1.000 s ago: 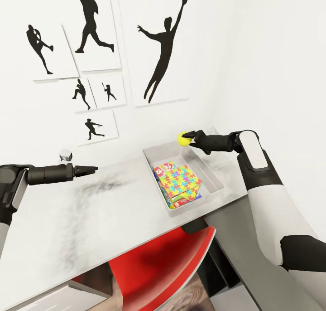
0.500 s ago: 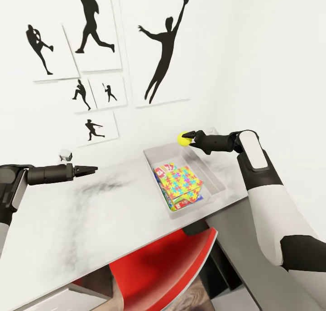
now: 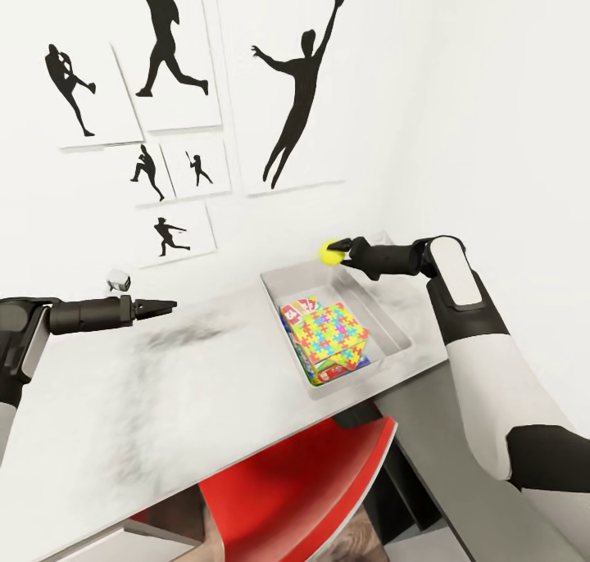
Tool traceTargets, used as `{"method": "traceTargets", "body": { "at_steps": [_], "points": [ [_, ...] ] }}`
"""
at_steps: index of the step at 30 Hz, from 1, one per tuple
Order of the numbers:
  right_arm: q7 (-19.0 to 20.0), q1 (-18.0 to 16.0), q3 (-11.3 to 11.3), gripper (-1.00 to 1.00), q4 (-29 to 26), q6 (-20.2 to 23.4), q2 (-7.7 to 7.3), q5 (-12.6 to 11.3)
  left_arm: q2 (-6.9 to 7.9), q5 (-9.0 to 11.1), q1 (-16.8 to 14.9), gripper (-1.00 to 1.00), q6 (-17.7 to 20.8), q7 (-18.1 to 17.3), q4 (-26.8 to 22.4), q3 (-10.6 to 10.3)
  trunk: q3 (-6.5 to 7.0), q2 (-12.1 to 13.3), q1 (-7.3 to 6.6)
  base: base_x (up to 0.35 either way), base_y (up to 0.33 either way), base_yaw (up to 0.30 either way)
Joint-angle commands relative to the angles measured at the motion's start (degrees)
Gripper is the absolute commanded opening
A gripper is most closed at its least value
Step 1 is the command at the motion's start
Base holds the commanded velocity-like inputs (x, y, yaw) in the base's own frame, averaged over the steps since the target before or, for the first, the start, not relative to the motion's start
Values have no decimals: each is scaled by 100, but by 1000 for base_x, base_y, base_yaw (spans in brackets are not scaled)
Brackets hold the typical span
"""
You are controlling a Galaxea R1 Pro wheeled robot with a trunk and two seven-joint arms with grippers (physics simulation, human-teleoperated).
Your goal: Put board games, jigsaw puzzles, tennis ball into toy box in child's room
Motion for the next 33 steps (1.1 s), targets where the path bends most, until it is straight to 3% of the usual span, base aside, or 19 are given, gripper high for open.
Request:
{"method": "traceTargets", "body": {
  "at_steps": [1,6,10,15,22,33],
  "points": [
    [-75,-7,98,-100,4,2,6,-48,2,12,-5,100,56,-10,0,-2,-11,-11,3,0,0,0],
    [-118,-17,658,-100,249,2,45,-20,2,12,-5,100,61,-15,0,-2,-11,-11,3,0,0,0],
    [-127,-150,848,-100,808,-28,72,-12,-5,12,-5,100,63,-17,0,-2,-11,-11,3,0,0,0],
    [-293,-384,894,-100,1395,-36,88,136,-6,8,-5,100,56,-17,0,-2,-11,-11,3,0,0,0],
    [-506,-675,902,-100,1816,-49,218,590,-7,11,-5,100,55,-17,0,-2,-11,-11,3,0,0,0],
    [-523,-857,895,-100,1866,-56,355,1390,1,10,-5,100,55,-17,0,-2,-11,-11,3,0,0,0]
  ]
}}
